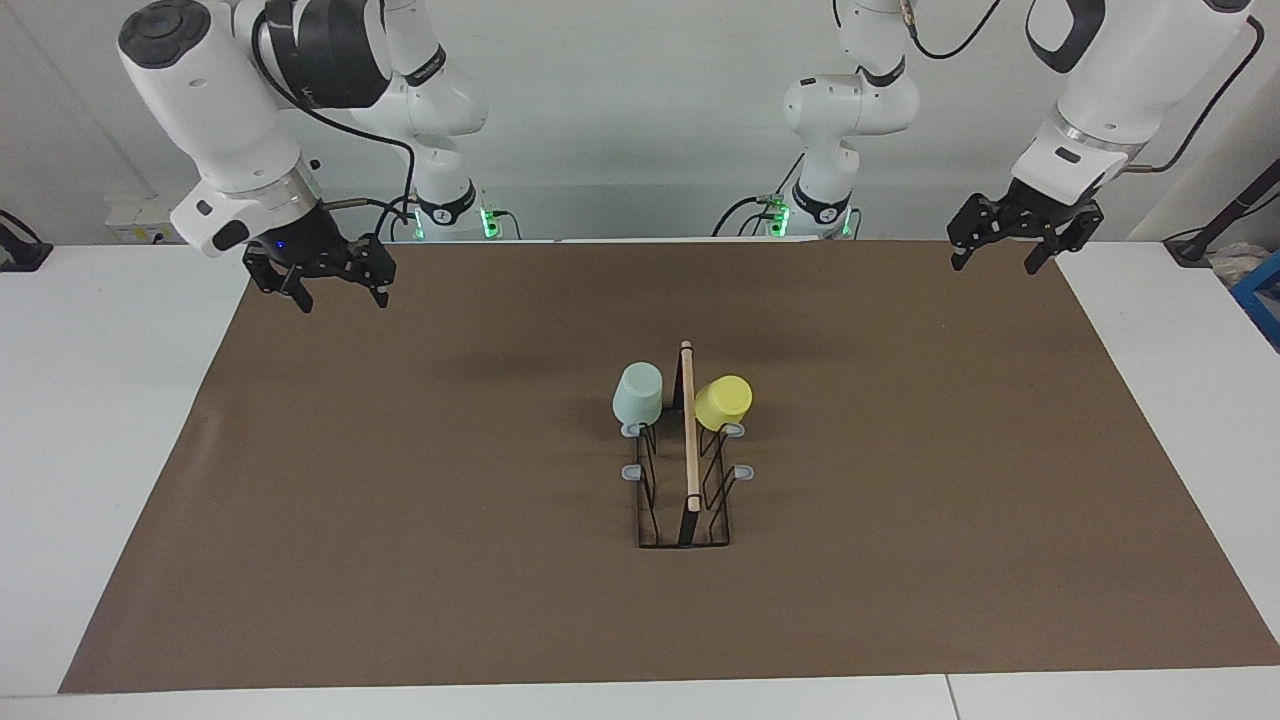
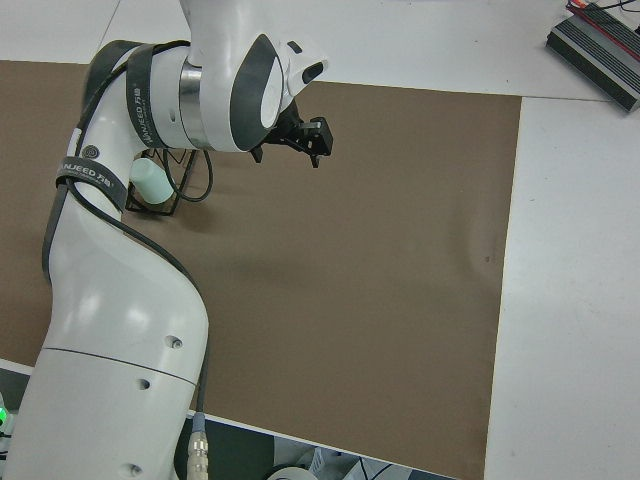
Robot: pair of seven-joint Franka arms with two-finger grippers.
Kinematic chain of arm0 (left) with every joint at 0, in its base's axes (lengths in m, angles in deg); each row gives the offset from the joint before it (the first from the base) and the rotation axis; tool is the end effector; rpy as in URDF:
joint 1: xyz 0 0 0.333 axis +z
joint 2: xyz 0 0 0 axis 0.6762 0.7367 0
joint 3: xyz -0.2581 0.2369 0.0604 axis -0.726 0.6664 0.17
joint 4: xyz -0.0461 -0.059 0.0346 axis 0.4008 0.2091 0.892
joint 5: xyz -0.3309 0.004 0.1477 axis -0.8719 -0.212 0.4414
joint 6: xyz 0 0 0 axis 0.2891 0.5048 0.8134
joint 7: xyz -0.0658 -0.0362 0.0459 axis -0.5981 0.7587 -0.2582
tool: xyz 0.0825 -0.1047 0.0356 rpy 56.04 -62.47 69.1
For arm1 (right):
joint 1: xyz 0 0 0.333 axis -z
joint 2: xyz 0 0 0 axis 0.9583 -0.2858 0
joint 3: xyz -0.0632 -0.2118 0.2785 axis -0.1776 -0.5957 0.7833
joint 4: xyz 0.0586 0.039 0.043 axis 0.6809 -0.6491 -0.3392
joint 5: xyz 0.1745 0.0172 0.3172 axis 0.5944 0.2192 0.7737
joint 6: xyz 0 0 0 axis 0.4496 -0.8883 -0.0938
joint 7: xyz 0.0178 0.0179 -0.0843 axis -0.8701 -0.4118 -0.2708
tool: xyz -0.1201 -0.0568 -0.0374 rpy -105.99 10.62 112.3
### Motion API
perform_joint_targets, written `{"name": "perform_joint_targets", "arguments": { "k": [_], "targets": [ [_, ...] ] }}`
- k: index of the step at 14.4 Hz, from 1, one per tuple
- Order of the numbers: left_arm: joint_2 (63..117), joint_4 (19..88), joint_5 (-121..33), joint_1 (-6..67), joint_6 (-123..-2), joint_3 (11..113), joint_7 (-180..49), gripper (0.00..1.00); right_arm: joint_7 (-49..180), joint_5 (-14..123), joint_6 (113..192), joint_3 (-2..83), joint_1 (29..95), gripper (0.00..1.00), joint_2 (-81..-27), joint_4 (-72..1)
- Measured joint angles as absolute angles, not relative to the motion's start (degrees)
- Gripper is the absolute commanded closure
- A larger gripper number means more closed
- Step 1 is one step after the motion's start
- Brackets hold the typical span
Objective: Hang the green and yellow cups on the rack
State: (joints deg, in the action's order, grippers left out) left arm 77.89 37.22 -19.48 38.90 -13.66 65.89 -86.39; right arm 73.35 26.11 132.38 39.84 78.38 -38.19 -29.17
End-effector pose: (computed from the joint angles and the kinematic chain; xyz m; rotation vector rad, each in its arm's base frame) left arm 0.5063 -0.0246 0.6324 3.1193 -0.2255 -0.0265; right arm 0.5290 0.0215 0.5885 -3.1028 -0.0411 0.0022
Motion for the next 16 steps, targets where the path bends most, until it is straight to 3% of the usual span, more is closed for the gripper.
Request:
{"name": "perform_joint_targets", "arguments": {
  "k": [16],
  "targets": [
    [77.89,37.29,-19.48,38.61,-13.66,66.07,-86.39,0.00,77.92,21.09,136.70,40.07,77.48,0.00,-38.50,-29.38]
  ]
}}
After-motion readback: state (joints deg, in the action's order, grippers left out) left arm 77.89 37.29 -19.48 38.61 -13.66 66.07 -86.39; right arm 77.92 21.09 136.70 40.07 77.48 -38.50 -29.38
